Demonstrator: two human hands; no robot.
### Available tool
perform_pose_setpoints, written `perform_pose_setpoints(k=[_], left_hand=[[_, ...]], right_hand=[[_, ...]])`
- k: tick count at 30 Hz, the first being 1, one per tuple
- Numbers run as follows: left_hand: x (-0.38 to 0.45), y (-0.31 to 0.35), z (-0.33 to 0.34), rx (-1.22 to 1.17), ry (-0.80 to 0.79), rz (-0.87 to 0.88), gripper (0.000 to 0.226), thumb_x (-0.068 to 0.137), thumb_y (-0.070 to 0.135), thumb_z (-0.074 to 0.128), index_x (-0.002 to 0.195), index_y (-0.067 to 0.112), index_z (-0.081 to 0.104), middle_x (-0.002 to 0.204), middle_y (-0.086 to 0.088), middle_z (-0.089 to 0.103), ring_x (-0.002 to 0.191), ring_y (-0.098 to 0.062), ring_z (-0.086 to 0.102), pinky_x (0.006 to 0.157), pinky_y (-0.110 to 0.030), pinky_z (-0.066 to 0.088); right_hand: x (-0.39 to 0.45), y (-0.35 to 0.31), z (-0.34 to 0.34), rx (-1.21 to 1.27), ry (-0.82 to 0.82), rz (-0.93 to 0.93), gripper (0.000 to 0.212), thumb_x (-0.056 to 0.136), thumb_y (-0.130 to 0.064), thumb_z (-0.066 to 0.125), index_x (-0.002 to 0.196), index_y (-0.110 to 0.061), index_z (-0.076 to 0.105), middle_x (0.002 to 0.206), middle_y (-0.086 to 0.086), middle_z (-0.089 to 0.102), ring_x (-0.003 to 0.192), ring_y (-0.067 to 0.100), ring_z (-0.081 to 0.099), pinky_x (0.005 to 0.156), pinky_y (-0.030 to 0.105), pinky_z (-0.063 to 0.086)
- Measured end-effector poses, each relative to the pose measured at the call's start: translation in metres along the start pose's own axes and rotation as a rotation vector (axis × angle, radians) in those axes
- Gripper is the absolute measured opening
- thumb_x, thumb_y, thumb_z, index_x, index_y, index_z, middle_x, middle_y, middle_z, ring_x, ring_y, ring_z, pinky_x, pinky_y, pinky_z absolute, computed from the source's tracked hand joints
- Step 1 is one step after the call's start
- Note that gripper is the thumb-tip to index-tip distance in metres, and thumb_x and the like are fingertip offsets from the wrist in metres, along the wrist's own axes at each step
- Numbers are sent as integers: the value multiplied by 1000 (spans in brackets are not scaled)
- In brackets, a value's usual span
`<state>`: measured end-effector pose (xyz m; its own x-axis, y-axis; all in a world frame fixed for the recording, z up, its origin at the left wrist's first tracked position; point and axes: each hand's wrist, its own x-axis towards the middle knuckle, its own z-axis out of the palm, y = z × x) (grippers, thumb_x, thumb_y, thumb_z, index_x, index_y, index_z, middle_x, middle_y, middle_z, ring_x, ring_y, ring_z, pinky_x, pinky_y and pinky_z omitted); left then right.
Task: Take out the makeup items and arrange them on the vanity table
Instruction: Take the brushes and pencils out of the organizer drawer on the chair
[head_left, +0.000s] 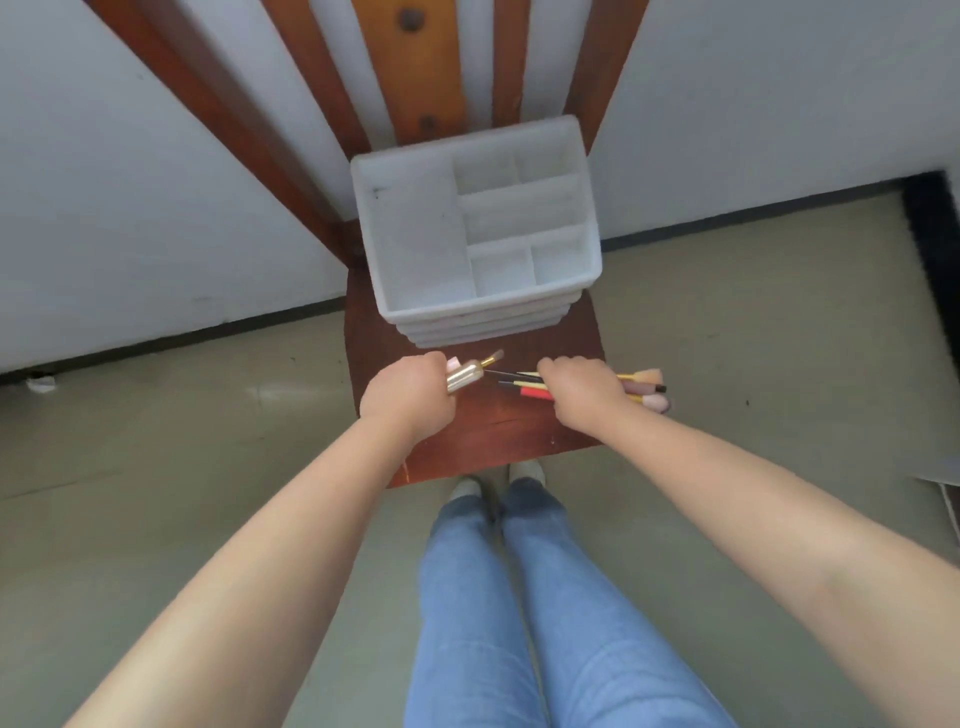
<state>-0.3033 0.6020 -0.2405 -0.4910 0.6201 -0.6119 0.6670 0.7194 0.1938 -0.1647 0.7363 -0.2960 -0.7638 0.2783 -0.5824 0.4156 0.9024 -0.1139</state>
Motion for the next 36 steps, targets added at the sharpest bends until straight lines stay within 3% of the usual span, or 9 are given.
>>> perform_pose_setpoints(k=[7,11,15,19,23,27,31,36], left_hand=[[1,102,-71,224,15,359,17,85,20,46,100,15,54,100,-8,62,91,-31,59,63,-30,39],[-28,171,-107,362,108,624,15,85,15,45,97,16,55,89,-3,60,78,-27,57,61,-29,39],[-85,240,-125,541,184,926,22,86,12,43,103,21,54,67,8,42,67,-20,47,51,-24,33],[-176,315,-120,674,268,1243,27,85,9,45,109,19,52,94,-1,60,78,-24,54,52,-23,33],[-295,374,-79,764,300,1577,27,86,11,45,112,14,47,106,-7,62,95,-29,59,61,-27,35],[-425,401,-21,803,302,1908,24,84,9,43,108,13,44,105,-9,60,93,-31,58,63,-30,37],[-561,402,55,840,271,2187,23,83,11,45,106,11,46,103,-9,60,93,-30,58,65,-30,39],[-740,365,164,868,263,2517,25,82,16,45,104,12,54,104,-9,62,94,-28,59,66,-29,39]], right_hand=[[-98,45,-61,-2,145,286,25,82,-8,49,107,-8,44,107,11,58,97,31,58,74,37,43],[-182,58,-90,47,258,606,23,84,-8,49,106,-9,43,106,10,58,96,30,58,74,37,42],[-275,43,-91,115,347,904,22,84,-5,47,106,-9,43,106,10,58,97,30,57,72,36,40],[-383,14,-75,201,421,1237,24,83,-3,47,106,-9,43,107,10,58,99,29,56,70,32,35],[-506,-31,-51,312,480,1558,24,83,-4,47,106,-8,44,107,10,58,98,30,57,70,34,42],[-623,-102,-22,341,512,1838,25,83,-5,47,108,-7,45,106,11,60,96,31,59,64,33,38],[-726,-198,24,415,509,2121,24,82,-7,48,107,-7,44,106,13,59,95,32,59,66,34,41],[-839,-331,99,482,376,2419,27,83,-7,48,110,-9,46,109,12,60,99,31,59,71,32,44]])
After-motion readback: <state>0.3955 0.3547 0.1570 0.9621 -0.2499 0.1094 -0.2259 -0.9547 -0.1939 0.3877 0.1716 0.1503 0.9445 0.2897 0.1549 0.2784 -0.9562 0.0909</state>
